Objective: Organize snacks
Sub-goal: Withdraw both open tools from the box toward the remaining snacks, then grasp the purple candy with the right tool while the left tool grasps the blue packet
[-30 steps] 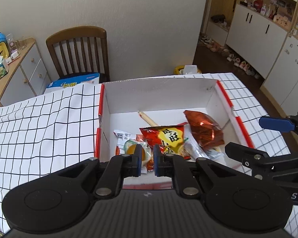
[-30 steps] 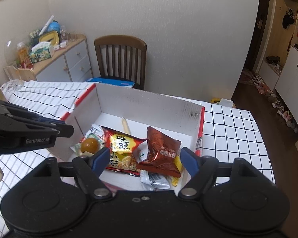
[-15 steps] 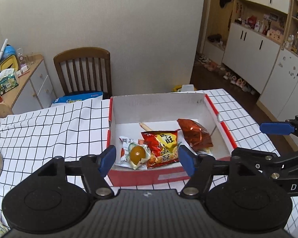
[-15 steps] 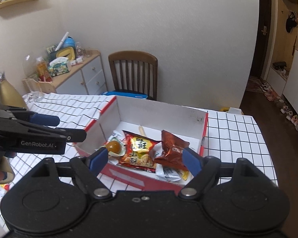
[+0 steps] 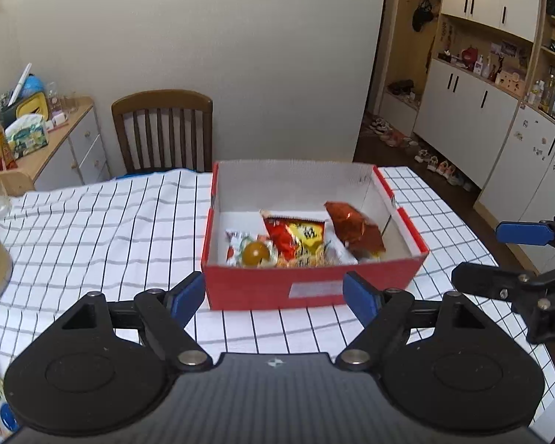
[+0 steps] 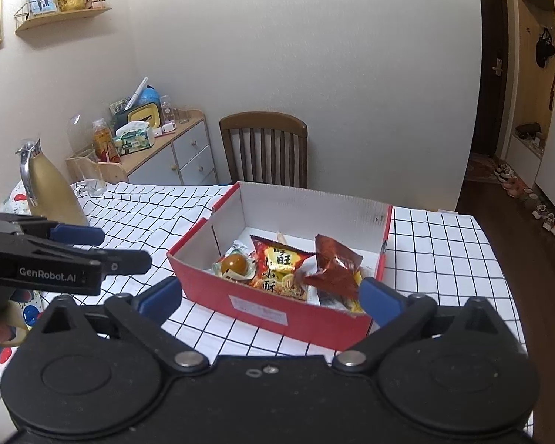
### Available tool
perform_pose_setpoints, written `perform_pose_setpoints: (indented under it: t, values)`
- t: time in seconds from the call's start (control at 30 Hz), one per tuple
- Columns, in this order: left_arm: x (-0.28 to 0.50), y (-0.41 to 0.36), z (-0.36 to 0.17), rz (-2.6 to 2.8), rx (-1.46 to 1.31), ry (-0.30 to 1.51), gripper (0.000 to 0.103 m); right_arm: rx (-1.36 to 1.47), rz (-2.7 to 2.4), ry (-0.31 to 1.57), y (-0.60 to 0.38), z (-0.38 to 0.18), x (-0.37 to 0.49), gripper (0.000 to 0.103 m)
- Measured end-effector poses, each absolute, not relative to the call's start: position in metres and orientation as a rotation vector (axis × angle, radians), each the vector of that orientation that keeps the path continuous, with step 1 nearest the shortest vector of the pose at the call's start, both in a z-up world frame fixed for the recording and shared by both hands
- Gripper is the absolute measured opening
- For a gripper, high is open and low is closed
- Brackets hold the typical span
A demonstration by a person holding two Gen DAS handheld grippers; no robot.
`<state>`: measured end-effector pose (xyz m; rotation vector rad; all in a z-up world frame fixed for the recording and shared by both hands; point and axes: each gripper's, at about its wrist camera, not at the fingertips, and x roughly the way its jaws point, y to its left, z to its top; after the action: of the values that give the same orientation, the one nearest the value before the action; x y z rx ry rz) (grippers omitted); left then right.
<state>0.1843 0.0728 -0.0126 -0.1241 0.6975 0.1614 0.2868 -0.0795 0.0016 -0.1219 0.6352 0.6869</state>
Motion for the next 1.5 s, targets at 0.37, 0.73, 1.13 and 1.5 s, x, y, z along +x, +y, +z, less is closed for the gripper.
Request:
perform_pose_setpoints:
  t: [0.37,0.73,1.13,1.5]
  values:
    - [0.157,0.072,-0.046,0.17,-0.146,0.703,0.082,-0.08,0.656,0.687,-0.099,-0.033,0.272,0.103]
    - [0.146,0.053,-0.086,0.078,-0.034,0.763,0.082,-0.146,0.662,0.756,-0.099,-0.076,0.262,0.101]
    - [0.158,0.033,-0.12,-0.165,0.1,0.852,0.082,-0.224,0.688,0.845,-0.096,-0.109,0.283,0.09]
    - [0.175,0.006,-0.14,-0.41,0.429,0.903,0.082,-0.431,0.818,0.903,-0.076,-0.137,0.313,0.081]
